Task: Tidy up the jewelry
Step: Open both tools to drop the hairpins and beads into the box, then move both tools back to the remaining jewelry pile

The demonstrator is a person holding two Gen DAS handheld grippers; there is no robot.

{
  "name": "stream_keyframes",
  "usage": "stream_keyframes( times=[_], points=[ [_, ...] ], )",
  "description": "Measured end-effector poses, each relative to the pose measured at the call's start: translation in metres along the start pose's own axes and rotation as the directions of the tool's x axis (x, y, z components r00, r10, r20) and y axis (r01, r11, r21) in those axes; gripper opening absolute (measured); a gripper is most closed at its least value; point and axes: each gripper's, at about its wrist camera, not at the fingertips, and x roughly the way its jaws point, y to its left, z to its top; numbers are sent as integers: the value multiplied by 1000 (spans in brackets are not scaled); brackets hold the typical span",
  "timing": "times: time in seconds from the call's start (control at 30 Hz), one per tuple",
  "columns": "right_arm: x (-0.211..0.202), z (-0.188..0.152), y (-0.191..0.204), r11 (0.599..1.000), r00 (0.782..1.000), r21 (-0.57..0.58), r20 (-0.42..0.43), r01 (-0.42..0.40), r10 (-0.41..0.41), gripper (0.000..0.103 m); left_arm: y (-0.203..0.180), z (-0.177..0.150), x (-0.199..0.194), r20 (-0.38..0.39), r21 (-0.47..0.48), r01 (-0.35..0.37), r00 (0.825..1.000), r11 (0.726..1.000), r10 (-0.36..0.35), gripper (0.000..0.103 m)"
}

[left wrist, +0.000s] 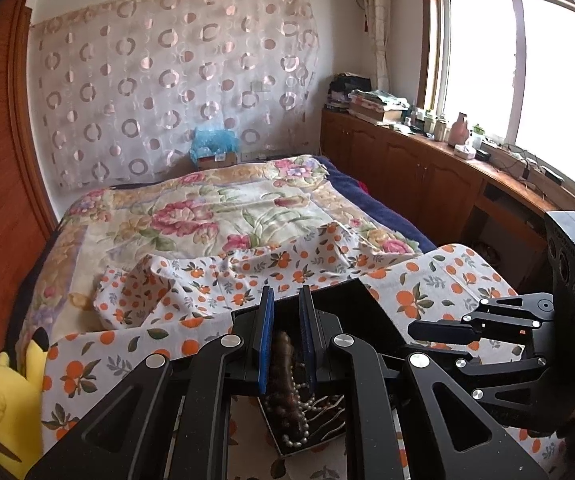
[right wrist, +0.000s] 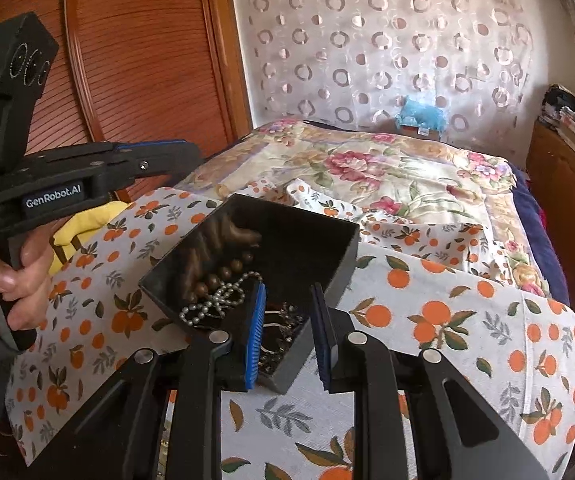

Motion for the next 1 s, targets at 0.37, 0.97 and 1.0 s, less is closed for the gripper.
stream_keyframes(
  times=[0.37,0.97,1.0],
  points=[
    [-20,-13,5,999,999,-5,16,32,-32,26,-7,-16,-19,-4,5,-17,1000,1000,17,13],
    [-82,-79,32,998,998,35,30,60,-61,26,-35,-83,-80,-7,-10,-1,1000,1000,1,23],
    [-84,-84,34,997,998,37,27,60,-61,26,-35,-87,-82,-11,-15,2,1000,1000,-2,23]
  ],
)
